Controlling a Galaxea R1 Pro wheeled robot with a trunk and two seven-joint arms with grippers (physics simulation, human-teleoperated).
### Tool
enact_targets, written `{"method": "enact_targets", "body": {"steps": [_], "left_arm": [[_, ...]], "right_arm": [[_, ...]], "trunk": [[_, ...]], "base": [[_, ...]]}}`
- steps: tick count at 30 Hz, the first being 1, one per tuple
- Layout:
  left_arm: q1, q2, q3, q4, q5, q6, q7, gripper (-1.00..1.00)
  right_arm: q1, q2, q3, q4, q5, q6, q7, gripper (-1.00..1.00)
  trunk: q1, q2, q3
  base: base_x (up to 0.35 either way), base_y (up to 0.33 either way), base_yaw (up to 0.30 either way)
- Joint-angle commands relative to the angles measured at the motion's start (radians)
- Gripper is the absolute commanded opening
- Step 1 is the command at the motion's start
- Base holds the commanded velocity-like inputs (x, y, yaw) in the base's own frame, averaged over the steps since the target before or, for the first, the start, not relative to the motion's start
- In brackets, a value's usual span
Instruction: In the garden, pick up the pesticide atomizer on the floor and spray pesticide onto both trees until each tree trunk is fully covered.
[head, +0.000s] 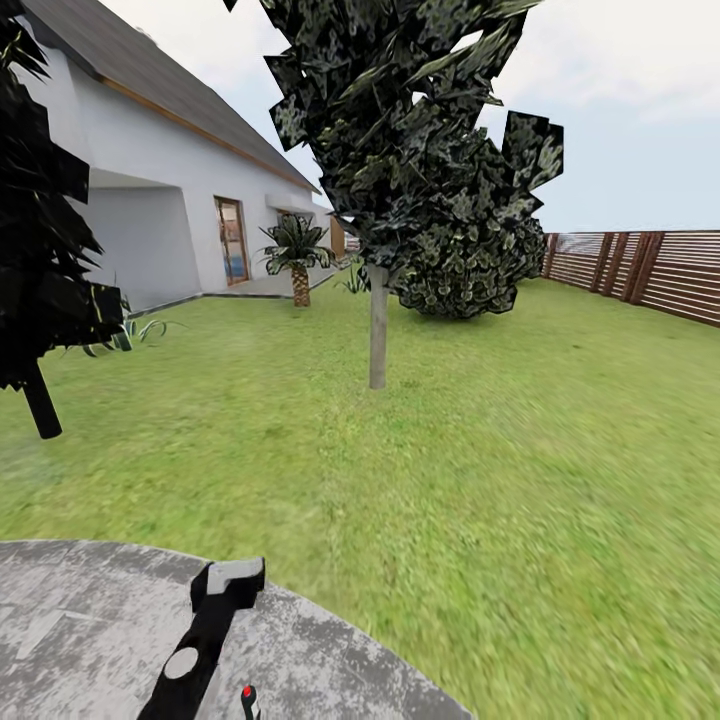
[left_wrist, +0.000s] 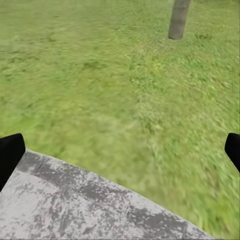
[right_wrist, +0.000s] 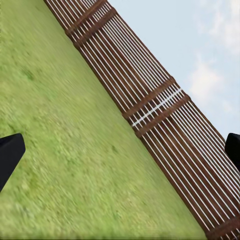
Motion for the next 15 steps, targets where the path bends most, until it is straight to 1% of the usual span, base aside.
{"method": "enact_targets", "body": {"steps": [1,2,4,5,6,7,8,9,10,12,13,15], "left_arm": [[-0.023,0.0,0.0,-0.001,0.0,0.015,0.013,1.0],[-0.074,-0.001,0.0,0.003,0.0,0.046,0.031,1.0],[-0.136,-0.001,0.0,0.019,0.0,0.09,0.042,1.0],[-0.246,-0.001,0.0,0.073,0.0,0.164,0.052,1.0],[-0.284,-0.001,0.0,0.099,0.001,0.181,0.054,1.0],[-0.351,-0.001,0.001,0.159,0.001,0.203,0.058,1.0],[-0.379,-0.001,0.001,0.195,0.001,0.208,0.058,1.0],[-0.423,-0.001,0.001,0.284,0.002,0.202,0.058,1.0],[-0.452,-0.001,0.001,0.363,0.003,0.177,0.056,1.0],[-0.471,0.0,0.001,0.431,0.003,0.125,0.054,1.0],[-0.483,0.002,0.001,0.496,0.003,0.057,0.05,1.0],[-0.49,0.003,0.001,0.558,0.003,-0.007,0.043,1.0]], "right_arm": [[0.0,0.0,0.0,0.001,0.0,0.0,0.0,1.0],[0.0,0.0,0.0,0.002,0.0,0.0,0.0,1.0],[0.0,0.0,0.0,0.003,0.0,0.0,0.0,1.0],[0.0,0.0,0.0,0.004,0.0,0.0,0.0,1.0],[0.0,0.0,0.0,0.004,0.0,0.0,0.0,1.0],[0.0,0.0,0.0,0.005,0.0,0.0,0.0,1.0],[0.0,0.0,0.0,0.005,0.0,0.0,0.0,1.0],[0.0,0.0,0.0,0.005,0.0,0.0,0.001,1.0],[0.0,0.0,0.001,0.006,0.0,0.0,0.001,1.0],[0.0,0.0,0.001,0.006,-0.001,0.0,0.002,1.0],[0.0,0.0,0.001,0.007,-0.001,0.0,0.003,1.0],[0.0,0.001,0.002,0.007,-0.001,0.0,0.004,1.0]], "trunk": [[0.004,-0.007,-0.003],[0.008,-0.014,-0.006],[0.015,-0.028,-0.013],[0.019,-0.035,-0.016],[0.023,-0.042,-0.019],[0.027,-0.049,-0.022],[0.031,-0.056,-0.025],[0.035,-0.063,-0.028],[0.038,-0.07,-0.032],[0.046,-0.084,-0.038],[0.05,-0.091,-0.041],[0.058,-0.105,-0.047]], "base": [[0.0,0.0,0.0],[0.0,0.0,0.0],[0.0,0.0,0.0],[0.0,0.0,0.0],[0.0,0.0,0.0],[0.0,0.0,0.0],[0.0,0.0,0.0],[0.0,0.0,0.0],[0.0,0.0,0.0],[0.0,0.0,0.0],[0.0,0.0,0.0],[0.0,0.0,0.0]]}}
